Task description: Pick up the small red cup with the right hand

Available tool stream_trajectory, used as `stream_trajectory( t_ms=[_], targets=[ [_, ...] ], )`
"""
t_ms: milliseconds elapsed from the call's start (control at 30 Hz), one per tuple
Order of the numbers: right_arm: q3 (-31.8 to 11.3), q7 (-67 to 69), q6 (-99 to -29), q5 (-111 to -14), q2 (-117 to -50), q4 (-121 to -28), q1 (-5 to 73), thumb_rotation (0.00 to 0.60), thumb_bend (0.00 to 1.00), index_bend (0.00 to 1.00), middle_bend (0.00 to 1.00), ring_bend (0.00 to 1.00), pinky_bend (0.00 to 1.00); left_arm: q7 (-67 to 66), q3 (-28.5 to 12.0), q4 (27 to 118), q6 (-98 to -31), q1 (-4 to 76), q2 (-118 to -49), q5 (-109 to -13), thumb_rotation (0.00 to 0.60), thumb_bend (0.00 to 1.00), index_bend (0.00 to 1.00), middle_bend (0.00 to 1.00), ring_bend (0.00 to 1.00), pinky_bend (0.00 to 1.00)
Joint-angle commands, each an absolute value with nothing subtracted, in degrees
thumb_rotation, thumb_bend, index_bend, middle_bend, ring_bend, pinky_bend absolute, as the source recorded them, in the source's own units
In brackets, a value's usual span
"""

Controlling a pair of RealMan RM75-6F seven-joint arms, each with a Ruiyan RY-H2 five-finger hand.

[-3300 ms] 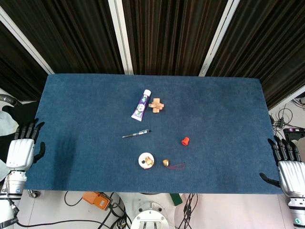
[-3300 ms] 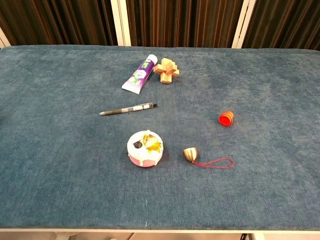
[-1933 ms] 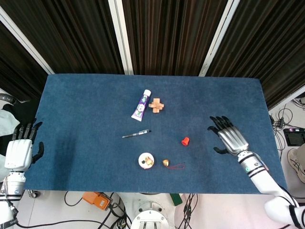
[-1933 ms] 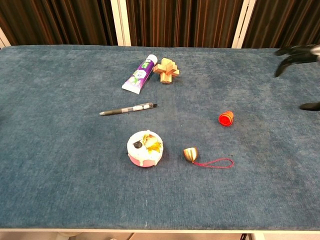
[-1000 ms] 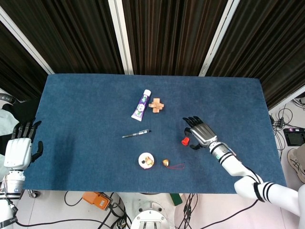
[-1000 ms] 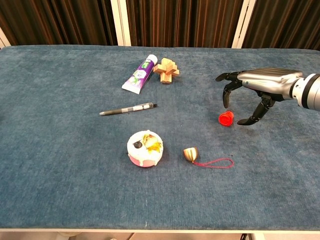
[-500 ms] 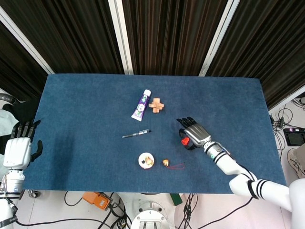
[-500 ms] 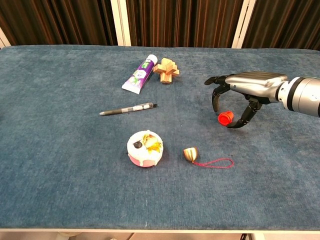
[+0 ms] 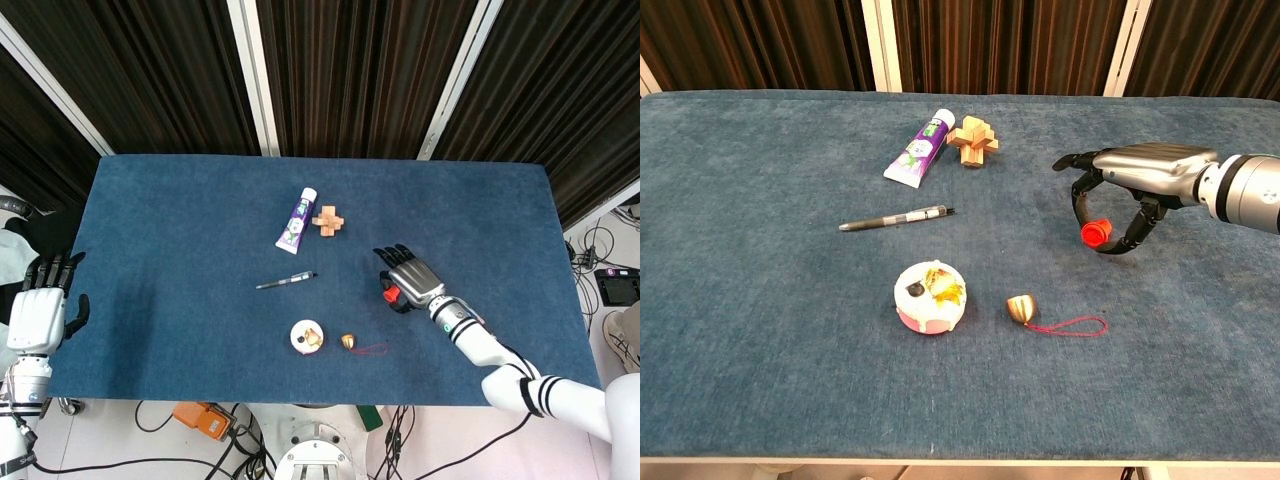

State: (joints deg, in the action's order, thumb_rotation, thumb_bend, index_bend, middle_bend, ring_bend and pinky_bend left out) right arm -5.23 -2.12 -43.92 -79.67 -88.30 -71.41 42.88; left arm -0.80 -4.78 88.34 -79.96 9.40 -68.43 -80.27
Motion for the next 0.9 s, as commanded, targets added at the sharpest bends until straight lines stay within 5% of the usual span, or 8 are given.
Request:
stream_trajectory(
  t_ms=[33,300,900],
  targets=[
    [-5.04,-2.75,-43.93,-79.34,-88.15,-71.59,42.94,0.6,0.46,0.58,0.07,0.09,0.03,-0.82,-4.81,88.33,-80.02,9.4,-68.45,-80.27,0.6,0.53,0.11,0.02,0.06,0.04],
    [-6.16,-2.28,-46.34,-79.83,-86.05,-75.04,43.08,0.6,0.5,0.61,0.08,0.1,0.03,-0.84,-4.87,88.42,-80.06,9.37,-68.44,-80.14,0.6,0.53,0.11,0.02,0.06,0.04],
    [-14.87,-6.01,-55.37,-83.09,-70.83,-103.84,45.15,0.6,0.5,0.61,0.08,0.1,0.04,-1.07,-4.64,88.85,-80.32,9.17,-68.24,-80.4,0.6,0.53,0.11,0.02,0.06,0.04]
  ],
)
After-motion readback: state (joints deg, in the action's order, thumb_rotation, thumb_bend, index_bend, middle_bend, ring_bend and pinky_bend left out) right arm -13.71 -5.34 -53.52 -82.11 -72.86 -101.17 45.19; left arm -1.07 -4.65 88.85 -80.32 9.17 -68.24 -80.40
